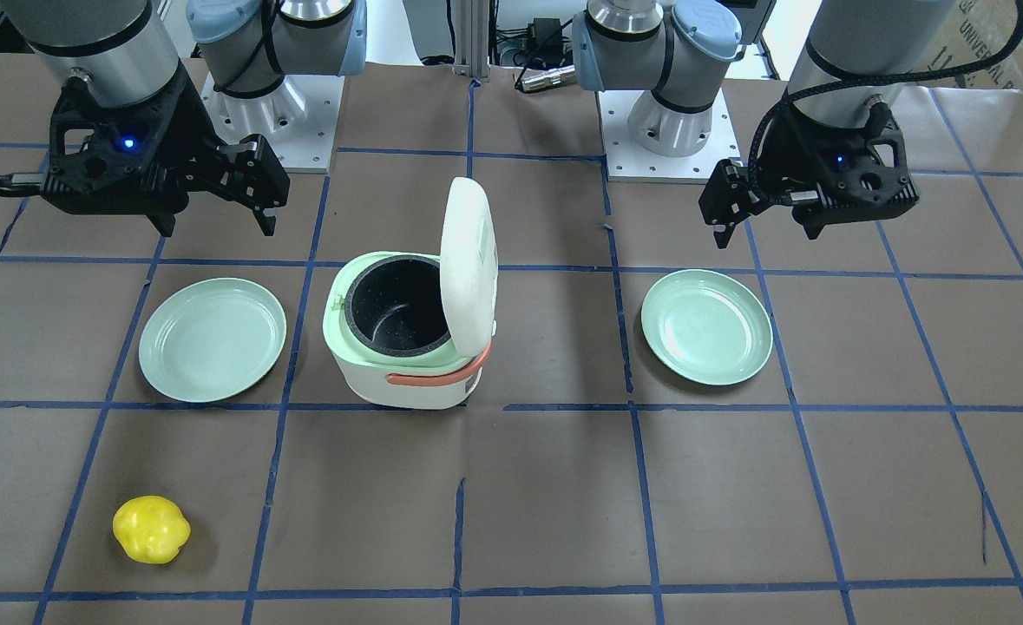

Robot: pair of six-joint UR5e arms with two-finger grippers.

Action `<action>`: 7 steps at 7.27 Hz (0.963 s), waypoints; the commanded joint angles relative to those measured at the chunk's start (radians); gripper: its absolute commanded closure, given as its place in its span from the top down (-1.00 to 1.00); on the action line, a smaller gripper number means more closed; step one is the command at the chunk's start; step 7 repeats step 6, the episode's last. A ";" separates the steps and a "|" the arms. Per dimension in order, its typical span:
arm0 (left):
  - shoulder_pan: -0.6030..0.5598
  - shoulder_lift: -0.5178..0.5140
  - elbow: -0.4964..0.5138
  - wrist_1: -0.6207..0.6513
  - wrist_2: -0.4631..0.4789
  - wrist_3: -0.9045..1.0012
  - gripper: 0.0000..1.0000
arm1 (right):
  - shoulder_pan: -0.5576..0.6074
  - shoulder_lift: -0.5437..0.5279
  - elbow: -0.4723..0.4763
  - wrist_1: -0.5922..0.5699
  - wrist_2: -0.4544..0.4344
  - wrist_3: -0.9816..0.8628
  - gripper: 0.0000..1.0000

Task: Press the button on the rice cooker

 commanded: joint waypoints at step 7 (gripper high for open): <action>0.000 0.000 0.000 0.000 0.000 0.000 1.00 | 0.000 -0.001 0.018 0.000 0.000 -0.001 0.99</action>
